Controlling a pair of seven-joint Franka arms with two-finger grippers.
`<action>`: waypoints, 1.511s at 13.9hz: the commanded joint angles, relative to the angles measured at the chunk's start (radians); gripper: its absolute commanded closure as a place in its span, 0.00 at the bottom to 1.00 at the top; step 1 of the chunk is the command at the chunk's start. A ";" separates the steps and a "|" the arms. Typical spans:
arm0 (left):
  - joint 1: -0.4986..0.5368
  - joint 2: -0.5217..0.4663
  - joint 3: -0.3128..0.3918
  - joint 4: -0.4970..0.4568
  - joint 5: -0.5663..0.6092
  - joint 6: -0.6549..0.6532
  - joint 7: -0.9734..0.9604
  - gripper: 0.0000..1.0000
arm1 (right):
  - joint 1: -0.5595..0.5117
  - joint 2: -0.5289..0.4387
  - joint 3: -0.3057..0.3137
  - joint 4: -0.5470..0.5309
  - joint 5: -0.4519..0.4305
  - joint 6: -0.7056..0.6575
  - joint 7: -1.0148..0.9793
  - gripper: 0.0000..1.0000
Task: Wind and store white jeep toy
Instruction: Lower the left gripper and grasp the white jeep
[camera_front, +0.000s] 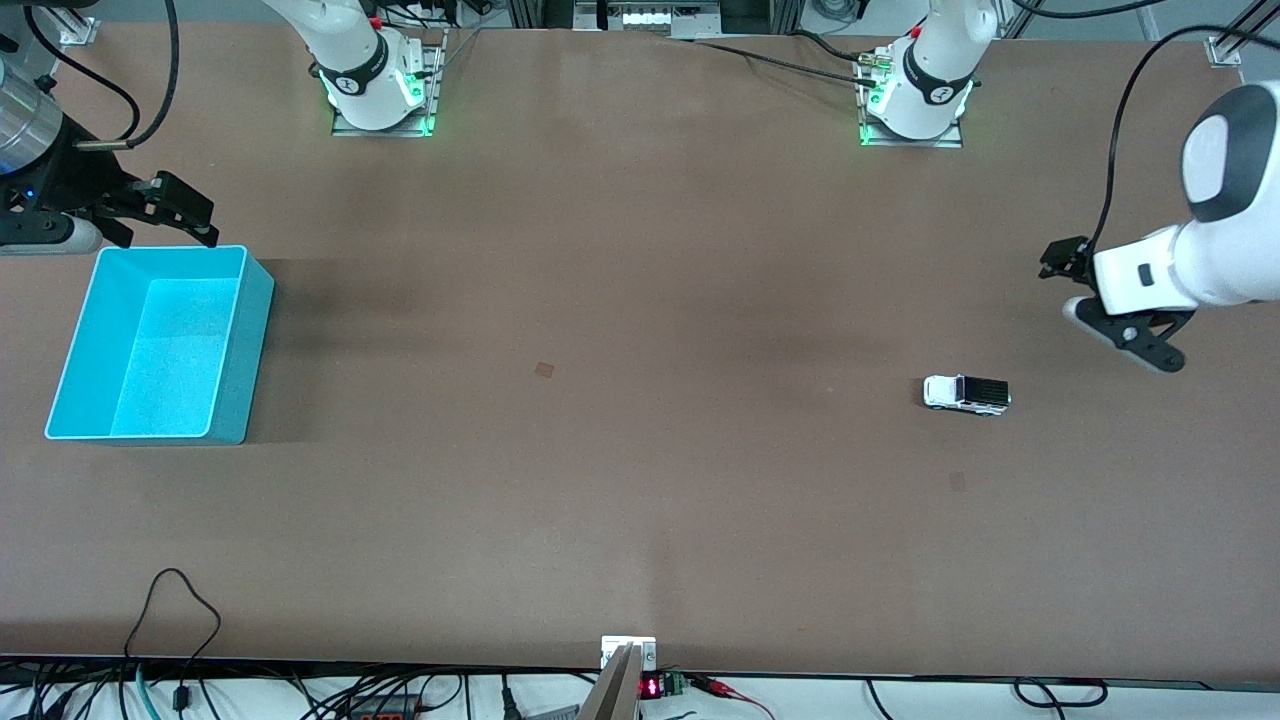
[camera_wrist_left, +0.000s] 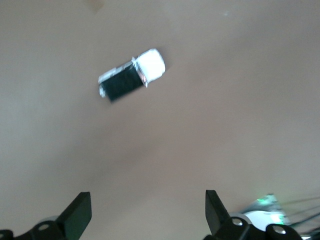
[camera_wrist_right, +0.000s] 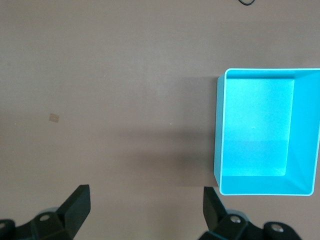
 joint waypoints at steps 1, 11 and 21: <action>0.008 0.037 -0.002 -0.041 -0.003 0.101 0.215 0.00 | -0.008 -0.007 0.003 0.006 0.012 -0.015 -0.012 0.00; 0.010 0.140 -0.002 -0.327 0.038 0.687 0.803 0.00 | -0.008 -0.008 0.003 0.006 0.012 -0.015 -0.013 0.00; 0.022 0.257 -0.003 -0.322 0.037 0.861 0.873 0.05 | -0.008 -0.008 0.003 0.004 0.012 -0.015 -0.013 0.00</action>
